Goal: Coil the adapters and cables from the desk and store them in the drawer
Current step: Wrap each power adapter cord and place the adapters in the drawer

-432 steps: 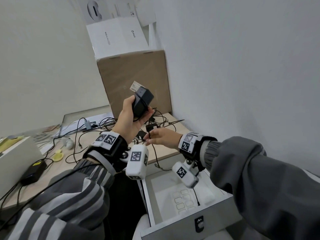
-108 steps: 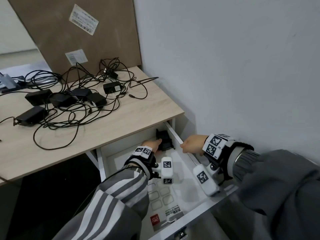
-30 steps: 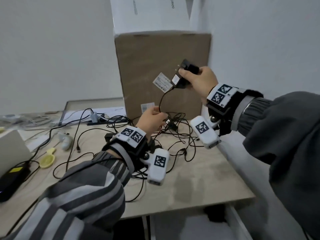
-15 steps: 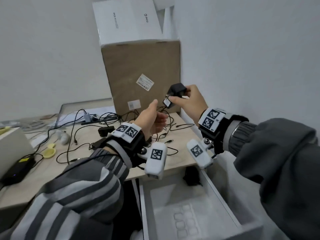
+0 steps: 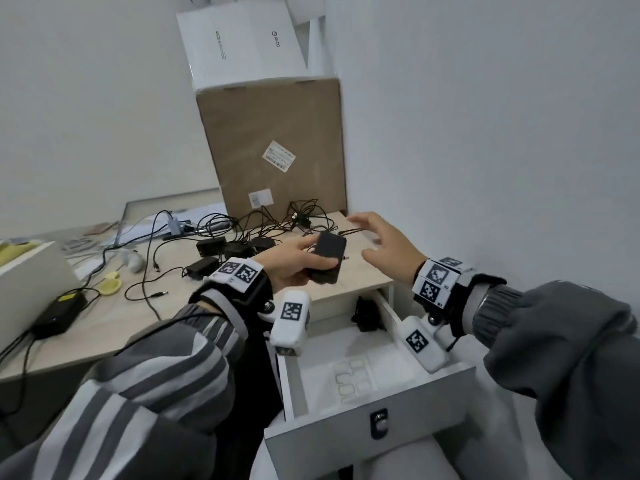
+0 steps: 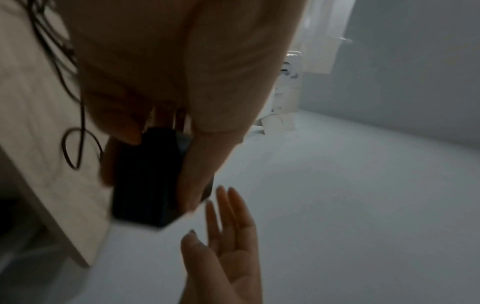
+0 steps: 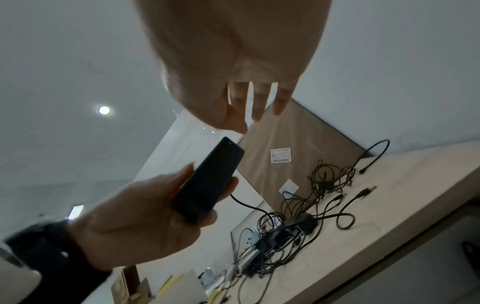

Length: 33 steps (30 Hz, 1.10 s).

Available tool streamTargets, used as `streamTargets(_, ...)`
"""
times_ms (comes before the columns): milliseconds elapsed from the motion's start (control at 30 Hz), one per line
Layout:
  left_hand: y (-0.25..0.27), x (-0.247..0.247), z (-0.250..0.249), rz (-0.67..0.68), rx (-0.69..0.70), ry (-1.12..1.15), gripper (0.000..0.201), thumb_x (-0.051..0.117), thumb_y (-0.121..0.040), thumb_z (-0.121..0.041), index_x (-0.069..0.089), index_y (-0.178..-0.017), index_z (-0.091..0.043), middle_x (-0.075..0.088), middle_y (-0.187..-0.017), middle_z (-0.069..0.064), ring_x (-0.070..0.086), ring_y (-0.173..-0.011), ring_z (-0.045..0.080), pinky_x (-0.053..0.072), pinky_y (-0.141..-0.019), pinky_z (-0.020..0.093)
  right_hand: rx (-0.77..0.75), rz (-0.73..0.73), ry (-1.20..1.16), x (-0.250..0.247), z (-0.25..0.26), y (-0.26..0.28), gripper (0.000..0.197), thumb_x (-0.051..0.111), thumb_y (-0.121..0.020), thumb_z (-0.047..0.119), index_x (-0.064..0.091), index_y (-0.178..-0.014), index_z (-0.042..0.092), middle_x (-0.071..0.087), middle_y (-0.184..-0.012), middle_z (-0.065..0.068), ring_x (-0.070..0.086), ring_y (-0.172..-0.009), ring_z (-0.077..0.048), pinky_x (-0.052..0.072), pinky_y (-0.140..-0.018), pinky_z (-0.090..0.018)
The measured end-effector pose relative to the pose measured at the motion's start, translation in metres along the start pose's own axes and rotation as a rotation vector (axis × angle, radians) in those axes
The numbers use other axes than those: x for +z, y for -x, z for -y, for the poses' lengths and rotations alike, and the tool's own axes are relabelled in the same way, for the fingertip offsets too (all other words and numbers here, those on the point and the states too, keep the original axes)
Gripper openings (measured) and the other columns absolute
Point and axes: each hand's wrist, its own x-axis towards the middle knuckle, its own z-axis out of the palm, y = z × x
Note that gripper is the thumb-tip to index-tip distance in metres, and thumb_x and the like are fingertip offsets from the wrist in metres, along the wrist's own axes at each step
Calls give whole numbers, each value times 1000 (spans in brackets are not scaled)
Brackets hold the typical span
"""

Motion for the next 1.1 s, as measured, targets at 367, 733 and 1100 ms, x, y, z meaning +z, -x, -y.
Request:
streamTargets(367, 19, -21, 8, 31, 8, -83, 59, 84, -49, -23, 62, -104, -21, 64, -80, -4, 57, -66, 6, 30, -54, 21, 98, 111, -77, 34, -19, 5, 25, 68, -84, 9, 60, -108, 12, 63, -103, -4, 58, -94, -13, 44, -83, -28)
streamTargets(733, 20, -23, 25, -125, 124, 381, 32, 67, -81, 5, 53, -106, -7, 62, -112, 17, 67, -98, 31, 60, -76, 36, 185, 55, -315, 44, -10, -14, 24, 39, -96, -1, 61, -97, 8, 54, -72, -6, 54, -63, -13, 47, -64, -18)
streamTargets(1100, 16, -35, 36, -441, 137, 383, 26, 68, -82, 4, 55, -99, -11, 60, -108, 11, 65, -97, 30, 56, -76, 32, 271, -167, -184, 36, -8, -7, 21, 50, -95, 15, 69, -89, 12, 45, -62, 16, 39, -55, 2, 29, -55, -14)
